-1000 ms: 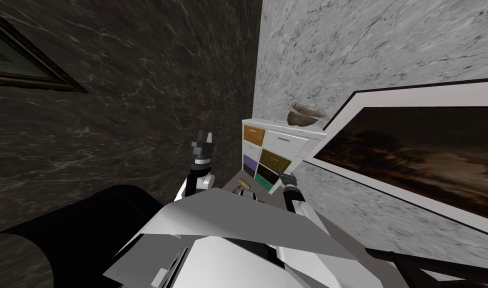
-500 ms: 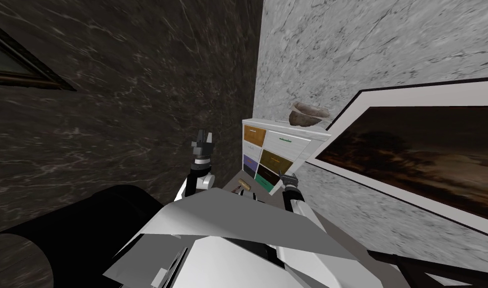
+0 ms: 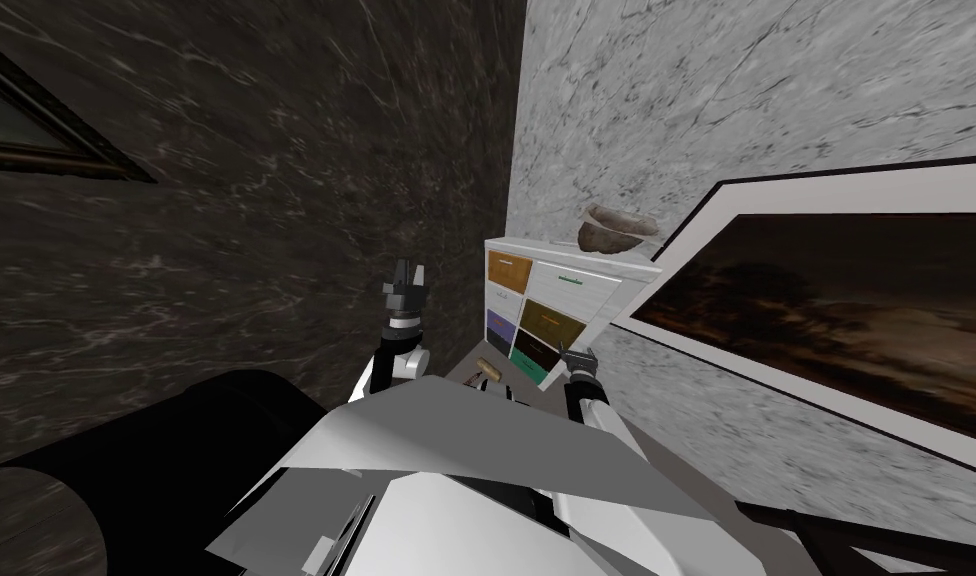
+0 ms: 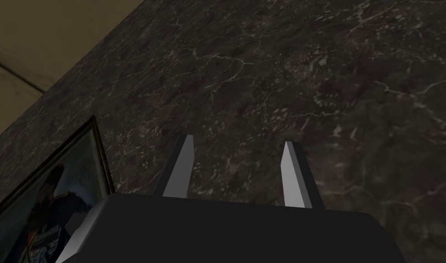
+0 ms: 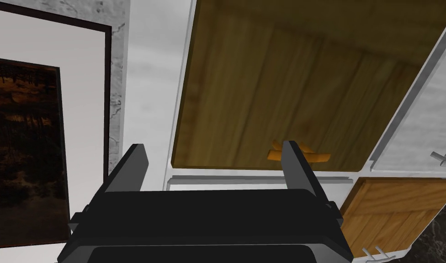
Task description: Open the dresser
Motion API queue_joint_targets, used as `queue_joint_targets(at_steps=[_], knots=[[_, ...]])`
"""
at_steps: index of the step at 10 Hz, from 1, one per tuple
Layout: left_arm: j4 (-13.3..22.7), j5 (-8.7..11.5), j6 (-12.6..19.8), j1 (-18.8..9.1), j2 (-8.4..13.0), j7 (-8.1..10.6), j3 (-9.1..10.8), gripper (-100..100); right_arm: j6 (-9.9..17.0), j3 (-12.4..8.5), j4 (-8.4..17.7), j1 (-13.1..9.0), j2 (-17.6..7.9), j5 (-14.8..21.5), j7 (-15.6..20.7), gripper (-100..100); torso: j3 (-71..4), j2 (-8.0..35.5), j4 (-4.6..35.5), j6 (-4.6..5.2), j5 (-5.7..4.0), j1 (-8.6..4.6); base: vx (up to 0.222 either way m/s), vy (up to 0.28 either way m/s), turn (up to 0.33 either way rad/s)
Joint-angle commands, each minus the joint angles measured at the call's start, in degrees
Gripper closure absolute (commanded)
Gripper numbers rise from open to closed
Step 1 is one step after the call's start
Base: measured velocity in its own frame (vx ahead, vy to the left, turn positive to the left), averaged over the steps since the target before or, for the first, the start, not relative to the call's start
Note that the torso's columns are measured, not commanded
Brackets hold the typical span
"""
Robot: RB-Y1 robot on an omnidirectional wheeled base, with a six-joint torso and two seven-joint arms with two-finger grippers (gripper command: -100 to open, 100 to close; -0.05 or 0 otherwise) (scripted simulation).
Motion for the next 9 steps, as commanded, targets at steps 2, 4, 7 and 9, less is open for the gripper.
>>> queue_joint_targets(at_steps=[2,4,7,9], knots=[[0.00,0.00,0.00,0.00,0.00,0.00,0.00,0,0.00,0.01,0.02,-0.01,0.00,0.06,0.00,-100,0.00,0.00,0.00,0.00,-0.01,-0.01,-0.003,0.000,-0.006],[0.00,0.00,0.00,0.00,0.00,0.00,0.00,0,0.00,0.01,0.02,-0.01,0.00,0.06,0.00,-100,0.03,0.04,0.02,0.00,0.03,0.10,-0.005,0.028,-0.059],[0.00,0.00,0.00,0.00,0.00,0.00,0.00,0,1.59,0.41,0.39,-0.03,-0.04,2.49,0.60,-100,-0.02,-0.03,-0.01,0.00,-0.03,-0.11,0.010,-0.003,0.015],[0.00,0.00,0.00,0.00,0.00,0.00,0.00,0,3.36,0.86,0.82,-0.07,-0.08,5.18,1.27,-100,0.01,0.00,0.00,0.00,0.00,-0.01,0.013,-0.003,0.031]])
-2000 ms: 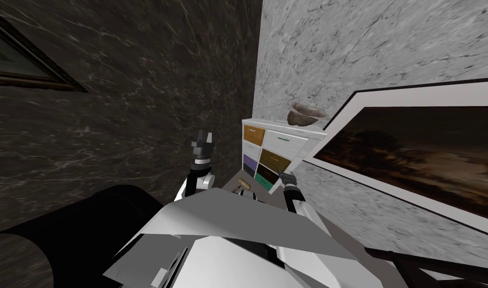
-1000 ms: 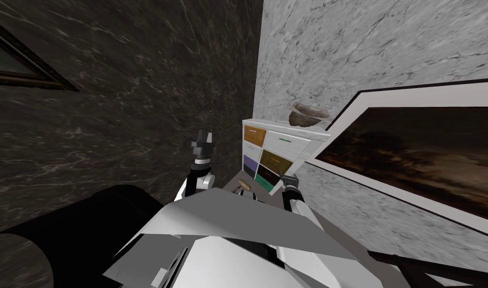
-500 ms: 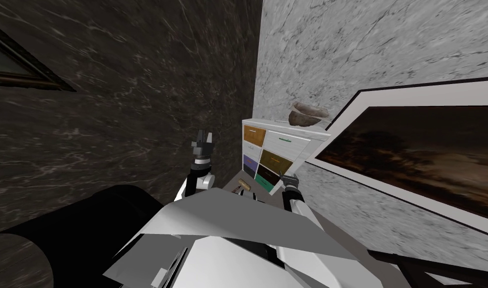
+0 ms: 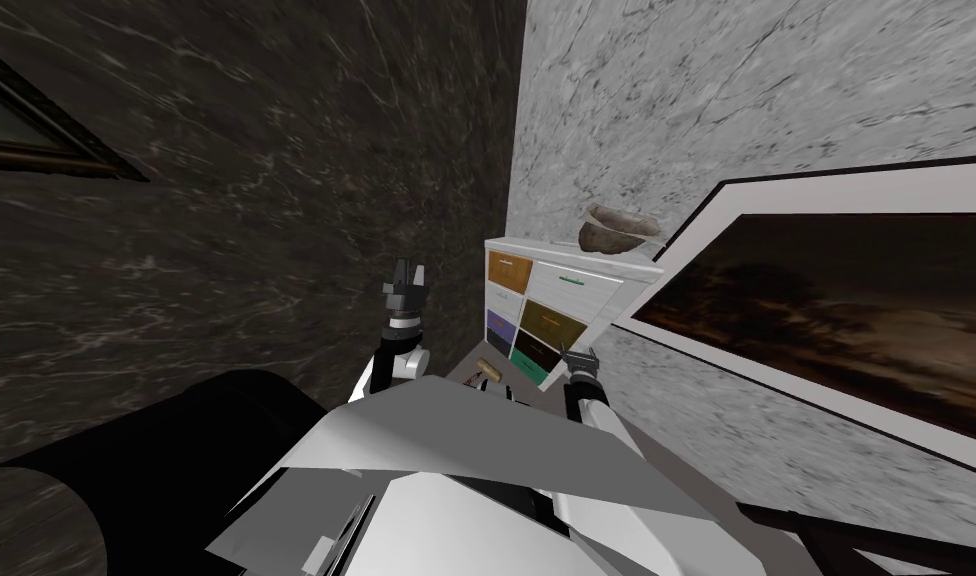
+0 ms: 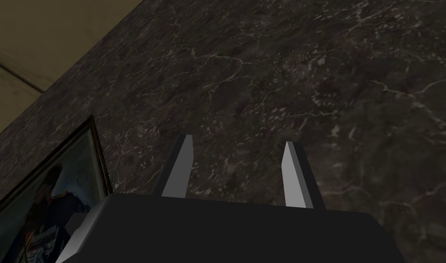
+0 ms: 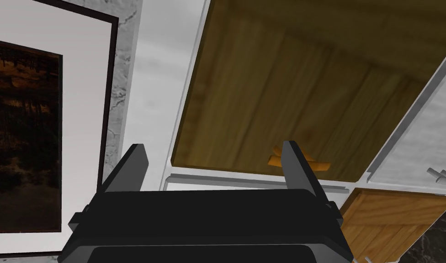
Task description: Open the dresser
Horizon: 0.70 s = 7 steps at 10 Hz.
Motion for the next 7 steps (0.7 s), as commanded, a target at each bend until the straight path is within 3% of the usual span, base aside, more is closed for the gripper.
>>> queue_joint_targets(at_steps=[1,7], knots=[[0.00,0.00,0.00,0.00,0.00,0.00,0.00,0,2.09,0.54,0.46,-0.02,0.01,2.93,0.81,-100,-0.01,-0.02,0.00,0.00,0.01,0.04,0.043,0.033,0.045],[0.00,0.00,0.00,0.00,0.00,0.00,0.00,0,7.00,1.77,2.14,-0.20,-0.03,10.21,2.62,-100,0.02,0.04,0.01,0.00,-0.01,-0.02,0.036,0.028,0.034]])
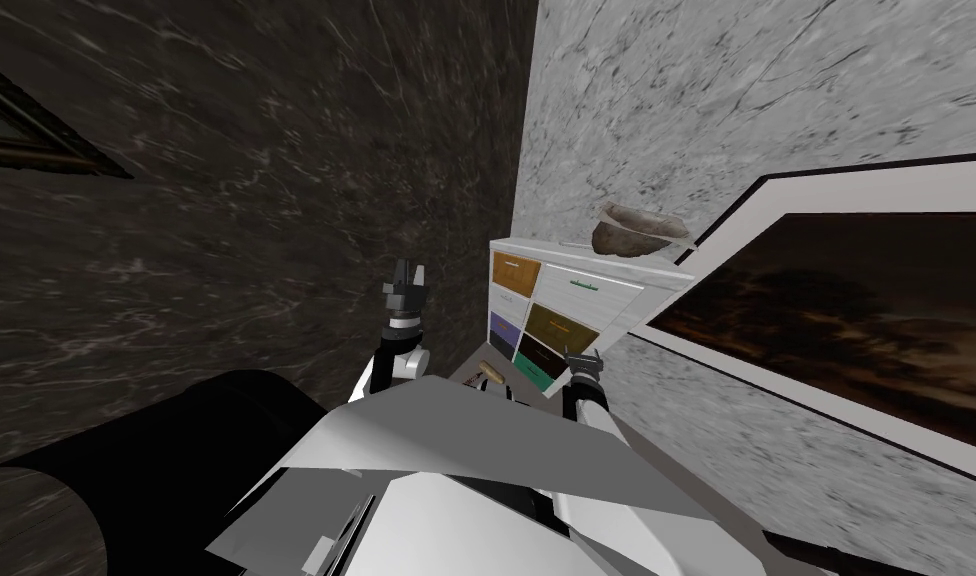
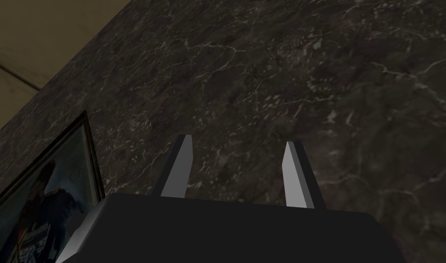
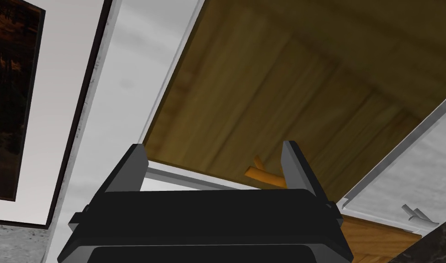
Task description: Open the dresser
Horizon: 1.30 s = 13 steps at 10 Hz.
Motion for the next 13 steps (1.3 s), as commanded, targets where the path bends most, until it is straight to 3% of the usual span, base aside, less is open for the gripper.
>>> queue_joint_targets(at_steps=[1,13], knots=[[0.00,0.00,0.00,0.00,0.00,0.00,0.00,0,1.82,0.44,0.52,0.01,-0.02,2.56,0.70,-100,-0.02,-0.02,-0.01,0.00,0.01,0.02,0.022,0.013,0.024],[0.00,0.00,0.00,0.00,0.00,0.00,0.00,0,11.66,2.88,4.31,-0.43,-0.04,16.92,4.31,-100,-0.02,-0.03,-0.01,0.00,0.01,0.04,0.029,0.015,0.033]])
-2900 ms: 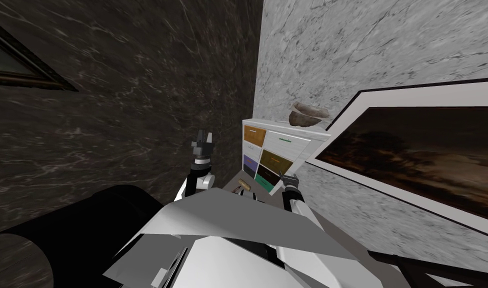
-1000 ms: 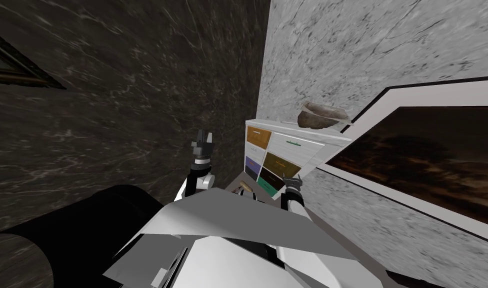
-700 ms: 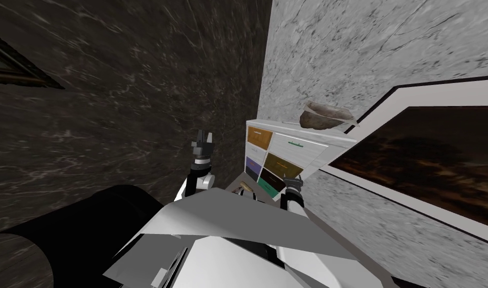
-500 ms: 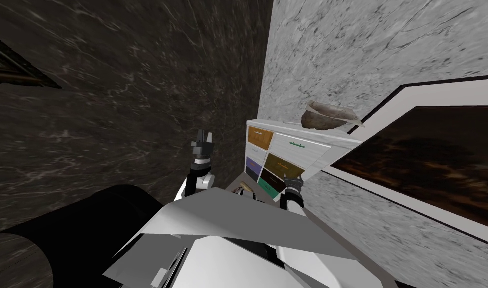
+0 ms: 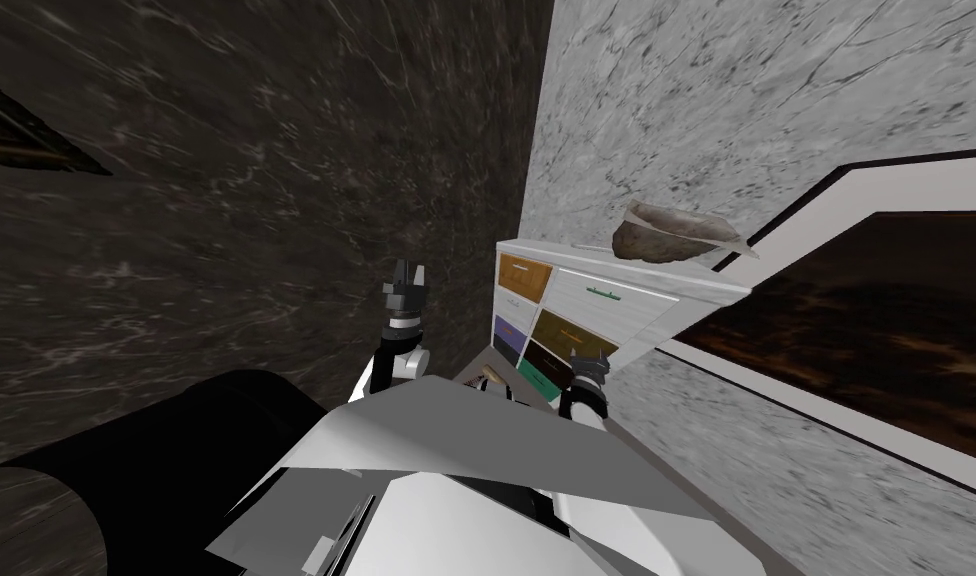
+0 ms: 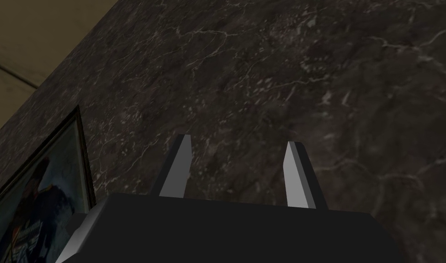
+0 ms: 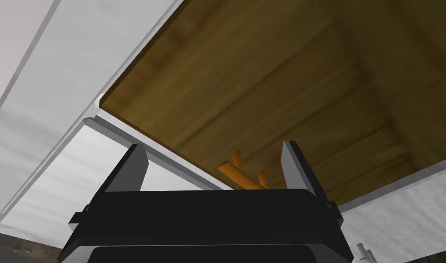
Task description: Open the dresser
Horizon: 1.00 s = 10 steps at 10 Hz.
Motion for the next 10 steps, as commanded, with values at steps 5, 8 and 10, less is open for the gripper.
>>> queue_joint_targets(at_steps=[5,8,10], knots=[[0.00,0.00,0.00,0.00,0.00,0.00,0.00,0,5.29,1.32,2.42,-0.33,0.07,7.47,1.87,-100,0.00,0.00,0.00,0.00,-0.01,-0.02,0.026,0.011,0.032],[0.00,0.00,0.00,0.00,0.00,0.00,0.00,0,6.08,1.55,2.91,-0.38,0.07,8.65,2.04,-100,-0.01,-0.01,0.00,0.00,0.01,0.02,0.024,0.014,0.021],[0.00,0.00,0.00,0.00,0.00,0.00,0.00,0,5.59,1.13,2.51,-0.67,-0.11,8.09,2.60,-100,-0.03,-0.07,-0.01,0.01,-0.03,-0.12,0.040,-0.016,-0.022]])
